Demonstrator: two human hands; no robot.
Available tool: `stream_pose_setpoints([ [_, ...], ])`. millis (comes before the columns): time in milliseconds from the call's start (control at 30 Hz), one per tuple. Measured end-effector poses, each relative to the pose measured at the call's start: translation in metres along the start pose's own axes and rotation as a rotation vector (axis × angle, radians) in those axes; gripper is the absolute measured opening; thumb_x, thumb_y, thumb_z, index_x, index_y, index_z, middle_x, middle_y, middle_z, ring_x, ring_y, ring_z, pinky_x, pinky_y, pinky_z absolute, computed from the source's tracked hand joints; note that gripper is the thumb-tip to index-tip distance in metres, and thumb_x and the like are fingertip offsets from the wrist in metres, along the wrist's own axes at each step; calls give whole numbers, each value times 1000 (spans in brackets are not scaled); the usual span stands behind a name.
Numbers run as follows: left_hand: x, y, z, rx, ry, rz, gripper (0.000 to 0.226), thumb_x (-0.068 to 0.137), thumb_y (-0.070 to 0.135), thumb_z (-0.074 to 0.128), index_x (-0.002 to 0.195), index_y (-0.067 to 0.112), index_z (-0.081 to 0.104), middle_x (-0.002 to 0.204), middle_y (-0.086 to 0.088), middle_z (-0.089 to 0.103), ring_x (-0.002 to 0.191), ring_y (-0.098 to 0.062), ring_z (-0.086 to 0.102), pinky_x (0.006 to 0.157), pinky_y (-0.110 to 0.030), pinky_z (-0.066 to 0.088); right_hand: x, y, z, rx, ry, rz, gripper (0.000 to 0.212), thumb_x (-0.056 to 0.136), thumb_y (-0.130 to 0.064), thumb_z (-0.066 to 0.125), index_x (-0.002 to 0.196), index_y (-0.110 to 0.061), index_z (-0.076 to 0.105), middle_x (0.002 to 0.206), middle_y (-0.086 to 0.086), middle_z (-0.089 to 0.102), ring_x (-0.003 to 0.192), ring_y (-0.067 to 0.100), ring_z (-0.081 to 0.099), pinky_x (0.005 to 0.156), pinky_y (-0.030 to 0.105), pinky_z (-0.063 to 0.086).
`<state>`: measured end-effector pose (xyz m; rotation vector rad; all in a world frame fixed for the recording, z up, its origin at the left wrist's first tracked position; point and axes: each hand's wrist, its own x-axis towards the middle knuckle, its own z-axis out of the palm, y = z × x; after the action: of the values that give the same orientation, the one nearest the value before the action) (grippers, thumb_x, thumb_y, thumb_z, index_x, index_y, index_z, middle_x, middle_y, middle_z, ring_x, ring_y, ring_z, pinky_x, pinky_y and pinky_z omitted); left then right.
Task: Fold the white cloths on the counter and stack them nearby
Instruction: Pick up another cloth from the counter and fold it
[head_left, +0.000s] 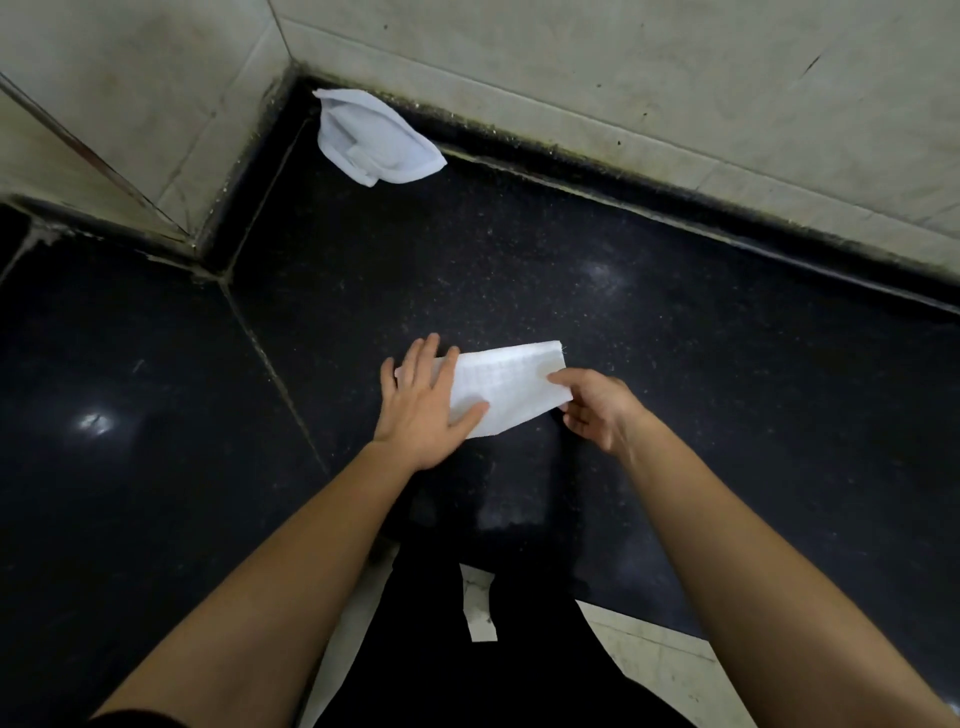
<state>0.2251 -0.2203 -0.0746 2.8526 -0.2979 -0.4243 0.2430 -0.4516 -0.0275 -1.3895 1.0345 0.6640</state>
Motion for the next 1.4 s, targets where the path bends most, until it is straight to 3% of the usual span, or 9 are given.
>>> stream_pose_setpoints([
  [100, -15, -20, -8, -395, 273, -316, 57, 99, 50, 42, 142, 13, 43, 141, -13, 44, 129, -30, 43, 106, -46, 34, -10, 0, 15, 6, 16, -135, 23, 82, -19, 71, 104, -18, 72, 90, -4, 73, 80, 13, 65, 69, 26, 50],
  [267, -20, -65, -21, -1244, 269, -886, 38, 102, 40, 42, 120, 11, 57, 96, 0, 61, 90, -17, 61, 71, -26, 44, -26, 8, 67, -217, 118, -548, 31, 86, -19, 68, 117, -24, 69, 75, -7, 67, 73, 7, 65, 77, 23, 53],
  [367, -20, -80, -25, -1396, 209, -929, 36, 103, 40, 42, 121, 12, 56, 100, -5, 65, 90, -15, 62, 70, -27, 47, -34, 25, 109, -572, 92, -748, 38, 88, -26, 66, 126, -22, 64, 71, -11, 61, 73, 6, 62, 81, 23, 50],
  [500, -24, -84, -24, -1398, 160, -890, 32, 102, 38, 43, 118, 13, 55, 109, -9, 65, 99, -18, 64, 74, -30, 48, -34, 57, 145, -1003, -157, -675, 40, 92, -35, 63, 125, -14, 57, 105, 7, 63, 101, 25, 61, 89, 36, 50],
  [667, -28, -78, -24, -1107, 136, -732, 27, 100, 30, 51, 121, 14, 56, 118, -12, 62, 97, -19, 63, 86, -36, 50, -37, 66, 126, -872, -91, -759, 42, 96, -29, 57, 137, -19, 56, 120, 3, 63, 100, 18, 64, 96, 36, 50],
  [800, -44, -62, -19, -417, 210, -215, 43, 97, 29, 55, 135, 11, 51, 136, -11, 48, 117, -26, 53, 97, -41, 46, -31, 63, 93, -1032, 73, -959, 38, 100, -20, 48, 137, -18, 56, 130, 5, 54, 108, 25, 59, 93, 40, 51],
  [967, -38, -53, -7, 118, -32, 162, 65, 102, 47, 28, 157, 15, 11, 166, -4, -4, 152, -23, 0, 117, -51, 22, -11, 55, 88, -1533, 103, -1059, 60, 107, -41, 23, 159, -17, 6, 166, 15, -2, 151, 35, 7, 121, 50, 18],
  [1200, -37, -72, 9, 287, -140, 182, 77, 99, 61, 13, 158, 13, 3, 166, -2, -10, 152, -24, -5, 120, -55, 11, 23, 42, 82, -1803, 92, -783, 86, 90, -78, 7, 149, -29, -31, 159, 17, -32, 147, 38, -27, 121, 57, -8],
  [1400, -40, -67, 2, 198, -108, 132, 79, 99, 61, 21, 158, 11, 2, 165, -13, -8, 152, -31, 0, 119, -53, 16, 13, 38, 83, -1613, 74, -892, 89, 95, -71, 26, 159, -19, -8, 165, 17, -4, 152, 36, -1, 122, 52, 8],
])
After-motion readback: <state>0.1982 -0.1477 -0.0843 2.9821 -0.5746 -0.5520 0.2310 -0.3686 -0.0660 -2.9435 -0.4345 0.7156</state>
